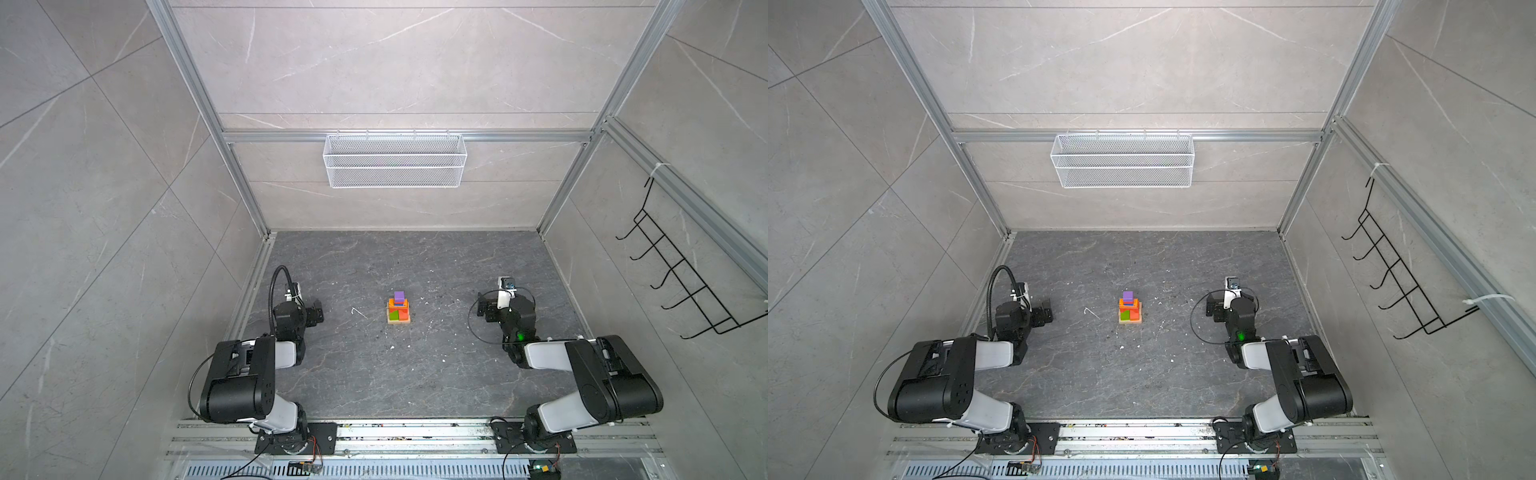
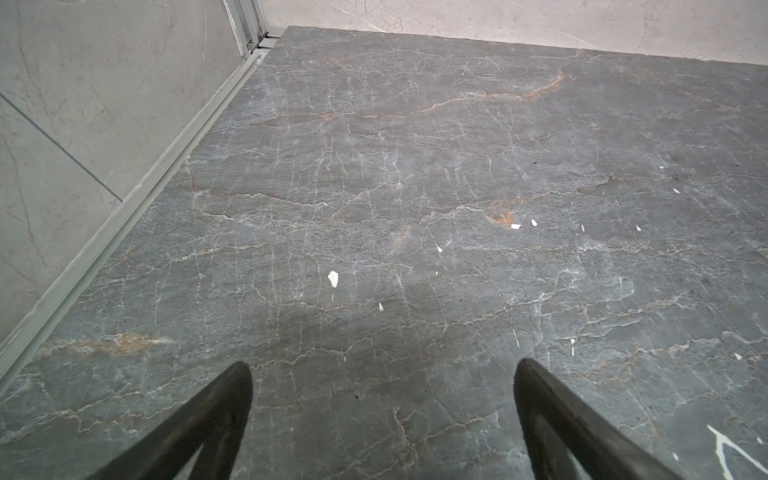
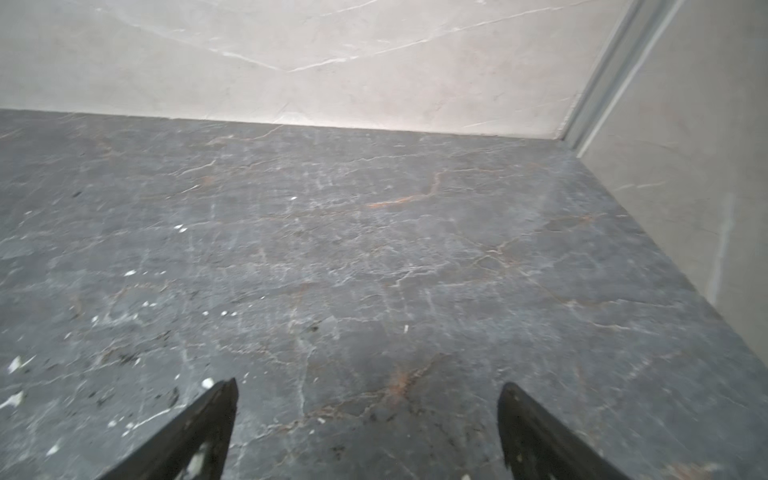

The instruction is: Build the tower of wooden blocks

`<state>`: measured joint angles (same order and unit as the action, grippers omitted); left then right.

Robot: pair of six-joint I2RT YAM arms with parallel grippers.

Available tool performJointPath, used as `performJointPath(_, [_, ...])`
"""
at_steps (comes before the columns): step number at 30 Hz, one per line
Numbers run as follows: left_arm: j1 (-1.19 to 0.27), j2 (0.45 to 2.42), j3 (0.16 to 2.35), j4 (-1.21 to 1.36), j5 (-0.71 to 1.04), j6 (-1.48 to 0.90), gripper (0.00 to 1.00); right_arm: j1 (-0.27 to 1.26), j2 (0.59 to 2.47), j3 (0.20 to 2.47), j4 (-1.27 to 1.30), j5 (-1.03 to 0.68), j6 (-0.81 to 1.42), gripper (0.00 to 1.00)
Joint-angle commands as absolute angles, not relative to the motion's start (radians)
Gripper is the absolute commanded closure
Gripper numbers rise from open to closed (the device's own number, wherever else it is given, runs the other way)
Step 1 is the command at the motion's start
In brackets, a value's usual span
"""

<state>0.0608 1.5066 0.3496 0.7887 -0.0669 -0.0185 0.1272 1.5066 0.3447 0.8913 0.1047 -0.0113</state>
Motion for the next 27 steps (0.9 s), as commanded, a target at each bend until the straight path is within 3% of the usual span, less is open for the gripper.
performJointPath(1, [0.062,1.5,0.365,0.834,-0.044,-0.015,0.0,0.076,1.508,0.339,0.901,0.098,0.044,0.01])
performJointPath(6, [0.063,1.5,0.365,0.834,-0.044,-0.014,0.0,0.093,1.509,0.338,0.907,0.174,0.04,0.01])
performJointPath(27, [0.062,1.5,0.365,0.835,-0.043,-0.014,0.0,0.098,1.511,0.344,0.896,0.179,0.037,0.01])
